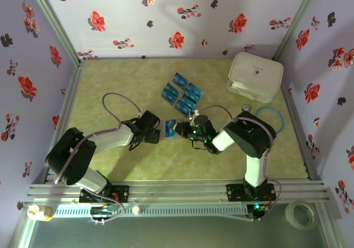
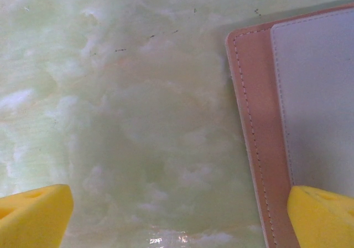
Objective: Put the credit cards into the card holder
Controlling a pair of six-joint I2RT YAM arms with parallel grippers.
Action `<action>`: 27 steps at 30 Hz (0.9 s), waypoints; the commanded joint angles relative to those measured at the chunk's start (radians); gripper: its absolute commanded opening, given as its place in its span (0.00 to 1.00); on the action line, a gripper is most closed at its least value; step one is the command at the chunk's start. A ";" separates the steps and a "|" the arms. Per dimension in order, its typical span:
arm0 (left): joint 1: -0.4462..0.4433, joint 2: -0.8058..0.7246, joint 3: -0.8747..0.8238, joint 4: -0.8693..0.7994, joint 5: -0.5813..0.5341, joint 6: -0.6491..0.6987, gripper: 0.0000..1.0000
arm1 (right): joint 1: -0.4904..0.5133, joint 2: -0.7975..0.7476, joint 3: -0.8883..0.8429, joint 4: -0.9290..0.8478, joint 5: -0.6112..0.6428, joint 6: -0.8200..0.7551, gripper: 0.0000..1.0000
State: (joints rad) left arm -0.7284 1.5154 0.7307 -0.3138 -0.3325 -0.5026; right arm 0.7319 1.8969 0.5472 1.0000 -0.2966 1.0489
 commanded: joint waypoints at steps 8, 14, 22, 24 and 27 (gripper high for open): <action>-0.008 0.001 -0.017 0.000 -0.010 -0.010 1.00 | 0.001 0.018 0.000 0.007 -0.022 -0.002 0.00; -0.008 0.000 -0.018 -0.001 -0.010 -0.010 1.00 | -0.003 0.017 -0.003 0.010 -0.038 -0.007 0.00; -0.008 0.000 -0.020 0.001 -0.010 -0.011 1.00 | -0.007 0.019 0.000 0.000 -0.044 -0.009 0.00; -0.009 -0.001 -0.021 0.001 -0.010 -0.011 1.00 | -0.006 0.023 0.003 0.000 -0.047 -0.010 0.00; -0.008 -0.001 -0.023 0.002 -0.010 -0.013 1.00 | -0.008 0.029 0.010 0.000 -0.053 -0.009 0.00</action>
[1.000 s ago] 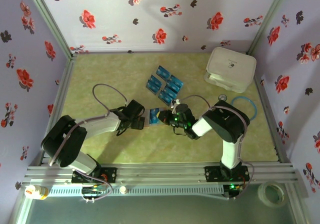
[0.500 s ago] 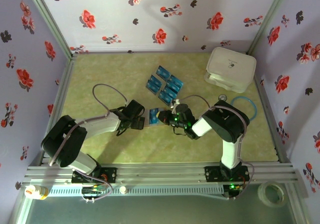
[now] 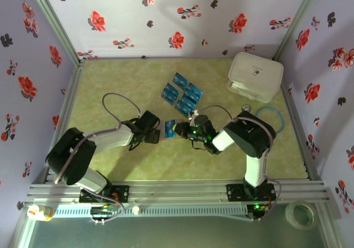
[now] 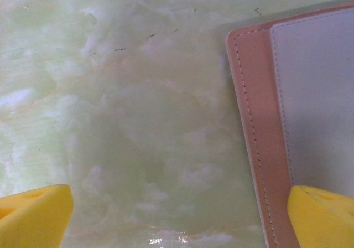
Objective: Put the credit cards into the card holder
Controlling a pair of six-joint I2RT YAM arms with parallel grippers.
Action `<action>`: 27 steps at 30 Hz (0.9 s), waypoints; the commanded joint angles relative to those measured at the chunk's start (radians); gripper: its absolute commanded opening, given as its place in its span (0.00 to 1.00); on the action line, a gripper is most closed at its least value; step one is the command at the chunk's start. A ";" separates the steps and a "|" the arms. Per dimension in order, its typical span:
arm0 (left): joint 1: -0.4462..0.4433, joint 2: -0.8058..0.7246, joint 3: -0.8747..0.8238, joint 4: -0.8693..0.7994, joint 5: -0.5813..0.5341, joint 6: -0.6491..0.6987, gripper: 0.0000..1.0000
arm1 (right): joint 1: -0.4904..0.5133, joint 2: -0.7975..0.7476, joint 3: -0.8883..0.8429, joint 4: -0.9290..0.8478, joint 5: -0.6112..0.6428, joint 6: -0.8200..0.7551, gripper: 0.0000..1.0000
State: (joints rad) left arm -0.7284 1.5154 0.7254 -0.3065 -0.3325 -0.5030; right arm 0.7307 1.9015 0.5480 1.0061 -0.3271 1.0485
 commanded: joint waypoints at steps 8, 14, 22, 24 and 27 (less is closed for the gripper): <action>-0.008 0.000 -0.018 -0.004 -0.011 -0.012 1.00 | -0.008 0.030 0.018 -0.006 -0.036 -0.007 0.00; -0.009 -0.001 -0.018 -0.003 -0.011 -0.011 1.00 | -0.010 0.032 0.026 -0.011 -0.036 -0.007 0.01; -0.009 -0.002 -0.019 -0.003 -0.010 -0.013 1.00 | -0.013 0.037 0.036 -0.021 -0.034 -0.010 0.10; -0.008 -0.001 -0.020 -0.003 -0.010 -0.015 1.00 | -0.014 0.036 0.038 -0.026 -0.035 -0.010 0.12; -0.008 -0.003 -0.021 -0.003 -0.011 -0.015 1.00 | -0.014 0.031 0.037 -0.033 -0.035 -0.012 0.19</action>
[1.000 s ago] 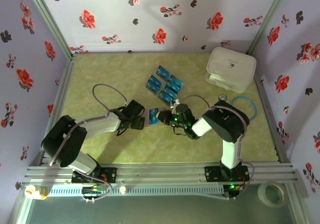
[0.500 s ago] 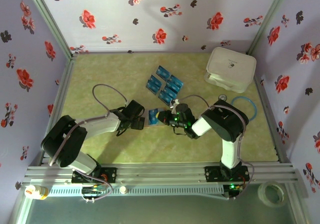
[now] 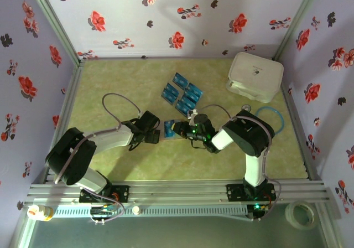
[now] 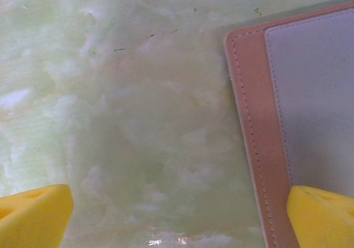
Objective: Put the credit cards into the card holder
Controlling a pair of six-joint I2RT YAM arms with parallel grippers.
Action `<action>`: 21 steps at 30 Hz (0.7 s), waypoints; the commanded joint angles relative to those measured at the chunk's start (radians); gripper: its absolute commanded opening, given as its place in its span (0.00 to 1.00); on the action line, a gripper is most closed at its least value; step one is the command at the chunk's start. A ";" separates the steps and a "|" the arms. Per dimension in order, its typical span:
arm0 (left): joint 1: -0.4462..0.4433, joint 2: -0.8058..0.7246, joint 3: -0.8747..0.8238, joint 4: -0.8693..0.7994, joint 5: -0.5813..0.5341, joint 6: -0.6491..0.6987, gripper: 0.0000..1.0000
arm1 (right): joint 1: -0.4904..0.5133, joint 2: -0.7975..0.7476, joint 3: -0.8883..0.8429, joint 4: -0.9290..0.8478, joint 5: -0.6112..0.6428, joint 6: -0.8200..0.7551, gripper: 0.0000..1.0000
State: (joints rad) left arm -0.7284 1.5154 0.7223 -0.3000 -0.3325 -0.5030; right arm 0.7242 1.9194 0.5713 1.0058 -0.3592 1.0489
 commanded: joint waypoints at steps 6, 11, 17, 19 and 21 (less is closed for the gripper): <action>-0.008 -0.003 -0.016 -0.009 -0.010 -0.015 1.00 | -0.010 -0.010 0.014 -0.075 0.008 -0.034 0.33; -0.008 -0.003 -0.017 -0.008 -0.010 -0.017 1.00 | -0.011 -0.049 0.024 -0.160 0.025 -0.073 0.45; -0.008 -0.007 -0.019 -0.008 -0.010 -0.015 1.00 | -0.011 -0.082 0.047 -0.259 0.043 -0.114 0.50; -0.008 -0.007 -0.021 -0.008 -0.010 -0.014 1.00 | -0.011 -0.085 0.052 -0.272 0.045 -0.117 0.50; -0.008 -0.007 -0.021 -0.005 -0.010 -0.014 1.00 | -0.012 -0.085 0.053 -0.282 0.049 -0.118 0.50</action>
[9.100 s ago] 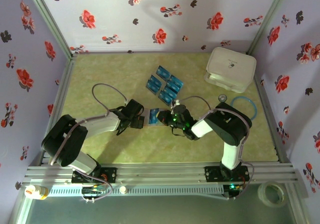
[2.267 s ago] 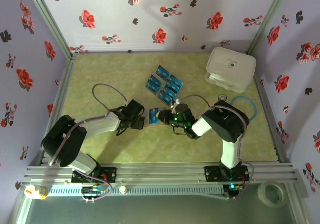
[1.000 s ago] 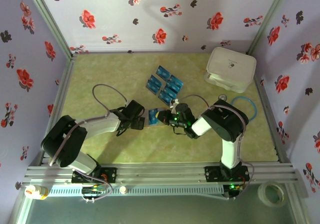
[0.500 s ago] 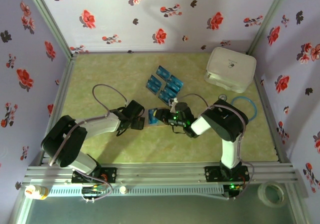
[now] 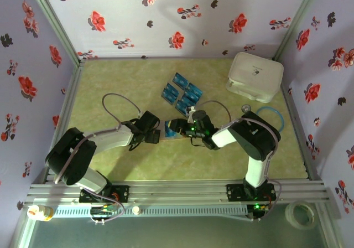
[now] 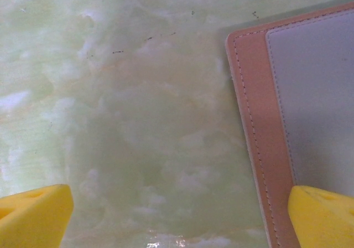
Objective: Put the credit cards into the card holder
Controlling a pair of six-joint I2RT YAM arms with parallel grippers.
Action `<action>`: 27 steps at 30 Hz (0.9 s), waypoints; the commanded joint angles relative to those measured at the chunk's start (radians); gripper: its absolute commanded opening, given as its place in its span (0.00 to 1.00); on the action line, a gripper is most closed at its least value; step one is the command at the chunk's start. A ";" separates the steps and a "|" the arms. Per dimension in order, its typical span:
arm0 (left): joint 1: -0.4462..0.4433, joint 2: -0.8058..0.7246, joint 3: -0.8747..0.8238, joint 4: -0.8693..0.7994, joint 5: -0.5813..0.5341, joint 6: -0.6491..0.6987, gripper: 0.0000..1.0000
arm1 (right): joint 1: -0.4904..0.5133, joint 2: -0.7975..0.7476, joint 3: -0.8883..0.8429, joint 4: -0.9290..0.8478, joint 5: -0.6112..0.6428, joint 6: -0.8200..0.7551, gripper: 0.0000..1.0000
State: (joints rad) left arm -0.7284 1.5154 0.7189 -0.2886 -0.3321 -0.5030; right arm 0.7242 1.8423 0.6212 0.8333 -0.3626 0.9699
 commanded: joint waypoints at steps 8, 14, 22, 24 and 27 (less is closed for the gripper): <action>-0.008 -0.007 -0.017 -0.016 -0.010 -0.012 1.00 | -0.011 -0.022 0.003 -0.168 0.076 -0.053 0.50; -0.008 -0.005 -0.022 -0.012 -0.010 -0.013 1.00 | -0.011 -0.044 0.010 -0.234 0.096 -0.074 0.50; -0.009 -0.002 -0.023 -0.008 -0.009 -0.014 1.00 | -0.008 -0.032 0.026 -0.248 0.079 -0.077 0.49; -0.008 0.000 -0.023 -0.008 -0.010 -0.015 1.00 | -0.005 -0.030 0.031 -0.251 0.079 -0.077 0.49; -0.008 0.000 -0.022 -0.007 -0.010 -0.014 1.00 | 0.001 -0.028 0.038 -0.261 0.076 -0.082 0.49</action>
State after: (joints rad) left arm -0.7296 1.5154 0.7170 -0.2840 -0.3321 -0.5030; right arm 0.7246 1.7996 0.6548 0.6727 -0.3260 0.9218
